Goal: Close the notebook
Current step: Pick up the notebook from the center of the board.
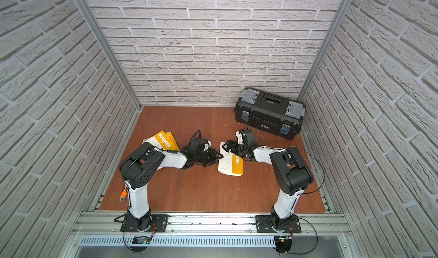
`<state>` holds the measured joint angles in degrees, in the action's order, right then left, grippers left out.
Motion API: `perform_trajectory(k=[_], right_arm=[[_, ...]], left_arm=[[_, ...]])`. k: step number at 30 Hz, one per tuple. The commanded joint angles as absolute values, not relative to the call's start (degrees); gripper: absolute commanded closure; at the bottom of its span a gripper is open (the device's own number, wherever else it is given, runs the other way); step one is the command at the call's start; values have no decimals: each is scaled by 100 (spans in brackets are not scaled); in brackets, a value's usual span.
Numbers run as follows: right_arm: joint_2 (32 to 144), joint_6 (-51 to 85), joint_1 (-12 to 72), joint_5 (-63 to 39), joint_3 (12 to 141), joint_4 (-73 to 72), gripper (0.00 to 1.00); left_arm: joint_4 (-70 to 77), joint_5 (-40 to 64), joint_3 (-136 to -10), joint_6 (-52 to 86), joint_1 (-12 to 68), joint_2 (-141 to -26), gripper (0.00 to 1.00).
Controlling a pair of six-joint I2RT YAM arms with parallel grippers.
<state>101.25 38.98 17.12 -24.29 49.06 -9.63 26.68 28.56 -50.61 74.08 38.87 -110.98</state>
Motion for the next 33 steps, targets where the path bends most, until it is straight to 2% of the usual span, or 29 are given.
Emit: perform_trajectory(k=[1,4,14,25,33], right_arm=[[10163,3859,1740,-2470,4784,-898,9],[10139,3868,1740,-2479,4783,-905,9],[9695,3657,1740,-2419,4949,-425,9],[7883,3200,1740,-2191,5707,1162,8],[7118,3146,1740,-2171,5628,1552,8]], left_arm=[[2970,2949,-5226,7479,3931,-11216,67],[3010,3012,-5282,7466,3955,-11300,76],[2770,3131,-5482,7266,4025,-11361,88],[3114,3594,-5714,6911,3990,-11259,93],[1818,3463,-5949,5926,3453,-10261,93]])
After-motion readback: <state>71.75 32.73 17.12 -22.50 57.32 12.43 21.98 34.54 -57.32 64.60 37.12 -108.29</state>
